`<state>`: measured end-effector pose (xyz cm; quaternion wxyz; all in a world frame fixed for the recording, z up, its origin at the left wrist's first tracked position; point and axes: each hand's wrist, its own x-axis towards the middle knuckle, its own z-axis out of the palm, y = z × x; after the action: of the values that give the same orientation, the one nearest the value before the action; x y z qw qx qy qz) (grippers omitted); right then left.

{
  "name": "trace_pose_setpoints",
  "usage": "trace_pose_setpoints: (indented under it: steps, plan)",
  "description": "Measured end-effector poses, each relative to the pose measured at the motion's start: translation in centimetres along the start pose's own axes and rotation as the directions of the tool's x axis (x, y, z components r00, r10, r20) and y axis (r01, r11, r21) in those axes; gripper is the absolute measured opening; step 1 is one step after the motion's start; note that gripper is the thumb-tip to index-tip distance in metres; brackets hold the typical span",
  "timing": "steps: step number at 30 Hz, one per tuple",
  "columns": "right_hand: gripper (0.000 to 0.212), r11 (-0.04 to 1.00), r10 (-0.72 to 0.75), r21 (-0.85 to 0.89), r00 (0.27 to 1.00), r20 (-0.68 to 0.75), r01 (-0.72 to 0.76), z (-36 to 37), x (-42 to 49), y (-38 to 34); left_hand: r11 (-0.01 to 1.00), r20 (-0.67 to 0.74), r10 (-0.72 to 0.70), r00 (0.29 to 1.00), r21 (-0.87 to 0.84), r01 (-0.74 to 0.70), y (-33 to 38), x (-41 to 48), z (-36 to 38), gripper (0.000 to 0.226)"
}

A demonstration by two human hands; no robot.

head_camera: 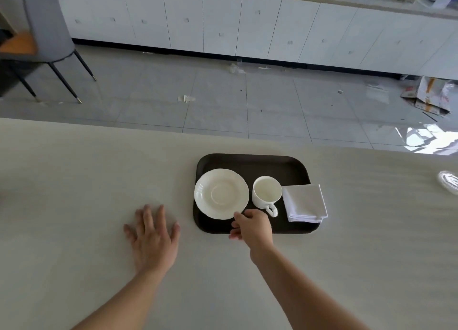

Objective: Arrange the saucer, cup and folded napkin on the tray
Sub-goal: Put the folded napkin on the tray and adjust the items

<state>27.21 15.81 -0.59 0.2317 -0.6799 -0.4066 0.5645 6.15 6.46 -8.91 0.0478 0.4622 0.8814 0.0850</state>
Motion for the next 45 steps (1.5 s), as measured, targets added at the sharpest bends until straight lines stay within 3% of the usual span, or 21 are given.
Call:
trace_pose_setpoints:
  steps: [12, 21, 29, 33, 38, 45]
  plan:
    - [0.01, 0.958, 0.187, 0.223, 0.982, -0.016, -0.179, 1.9, 2.5, -0.5, 1.0, -0.022, -0.018, 1.0, -0.007, 0.018, 0.0, 0.1, 0.1, 0.069]
    - [0.016, 0.924, 0.196, 0.354, 0.974, -0.112, -0.145, 4.3, 3.9, -1.6, 1.0, -0.03, -0.024, 0.999, 0.004, 0.024, 0.1, 0.1, 0.2, 0.069]
    - [0.01, 0.895, 0.184, 0.434, 0.971, -0.15, -0.103, 5.1, 5.3, -2.2, 1.0, -0.034, -0.023, 0.999, 0.02, 0.024, 0.2, 0.1, 0.2, 0.069]
    - [0.006, 0.87, 0.185, 0.484, 0.973, -0.138, -0.096, 5.5, 5.2, -1.9, 1.0, -0.036, -0.022, 0.999, 0.022, 0.023, 0.2, 0.0, 0.1, 0.068]
    - [0.019, 0.786, 0.2, 0.609, 0.975, -0.092, -0.104, 5.5, 4.6, -1.6, 0.999, -0.026, -0.021, 0.999, 0.03, 0.022, 0.3, 0.0, 0.0, 0.069]
    - [0.011, 0.76, 0.241, 0.629, 0.97, -0.036, -0.165, 5.6, 4.8, -1.8, 0.999, -0.023, -0.025, 0.999, 0.022, 0.025, 0.3, 0.0, -0.2, 0.07]
